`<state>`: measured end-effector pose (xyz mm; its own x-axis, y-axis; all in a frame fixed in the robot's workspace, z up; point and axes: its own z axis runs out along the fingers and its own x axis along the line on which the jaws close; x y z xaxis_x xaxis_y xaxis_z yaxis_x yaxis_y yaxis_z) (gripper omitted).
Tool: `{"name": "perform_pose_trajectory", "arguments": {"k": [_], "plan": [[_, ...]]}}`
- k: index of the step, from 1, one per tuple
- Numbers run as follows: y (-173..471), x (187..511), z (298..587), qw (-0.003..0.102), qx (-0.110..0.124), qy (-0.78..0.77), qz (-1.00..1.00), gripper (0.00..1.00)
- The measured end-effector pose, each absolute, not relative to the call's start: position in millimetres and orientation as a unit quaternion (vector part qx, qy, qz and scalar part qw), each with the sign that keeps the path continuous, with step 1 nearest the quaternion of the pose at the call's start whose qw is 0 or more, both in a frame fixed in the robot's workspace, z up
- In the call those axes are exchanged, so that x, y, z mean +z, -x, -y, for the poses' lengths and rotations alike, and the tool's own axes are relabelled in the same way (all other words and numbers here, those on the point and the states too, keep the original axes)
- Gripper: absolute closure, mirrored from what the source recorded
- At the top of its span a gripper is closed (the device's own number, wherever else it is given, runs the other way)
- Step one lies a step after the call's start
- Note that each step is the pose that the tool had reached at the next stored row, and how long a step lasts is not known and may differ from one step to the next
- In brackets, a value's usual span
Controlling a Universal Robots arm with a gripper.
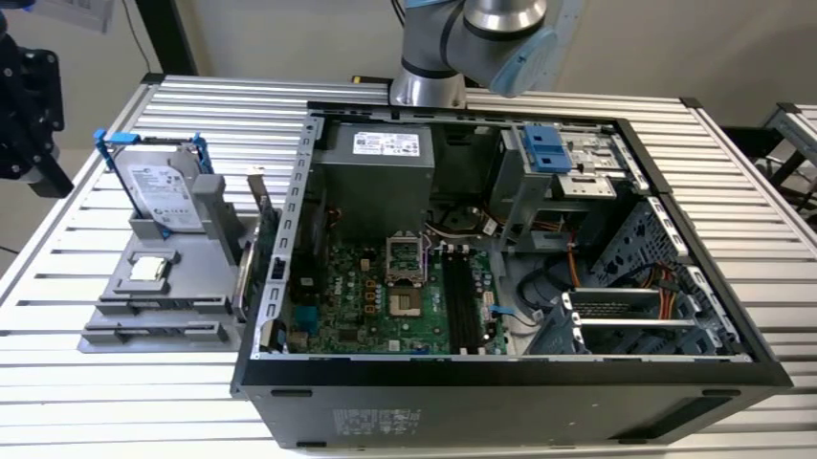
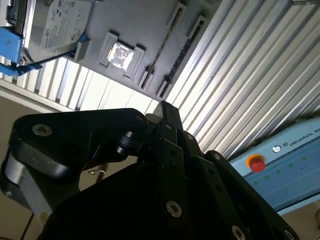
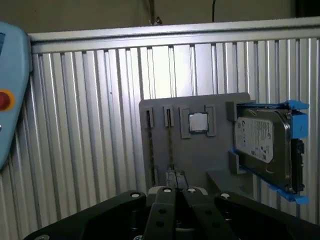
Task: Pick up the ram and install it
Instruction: 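Pick up the ram and move it above insertion slot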
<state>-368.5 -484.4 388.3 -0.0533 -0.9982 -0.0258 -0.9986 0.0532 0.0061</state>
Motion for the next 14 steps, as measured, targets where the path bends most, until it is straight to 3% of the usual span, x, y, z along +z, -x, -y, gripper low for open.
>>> {"name": "perform_pose_trajectory", "arguments": {"k": [14], "plan": [[368.5,387.8,484.5,0.007,0.011,0.741,-0.671,1.00]]}}
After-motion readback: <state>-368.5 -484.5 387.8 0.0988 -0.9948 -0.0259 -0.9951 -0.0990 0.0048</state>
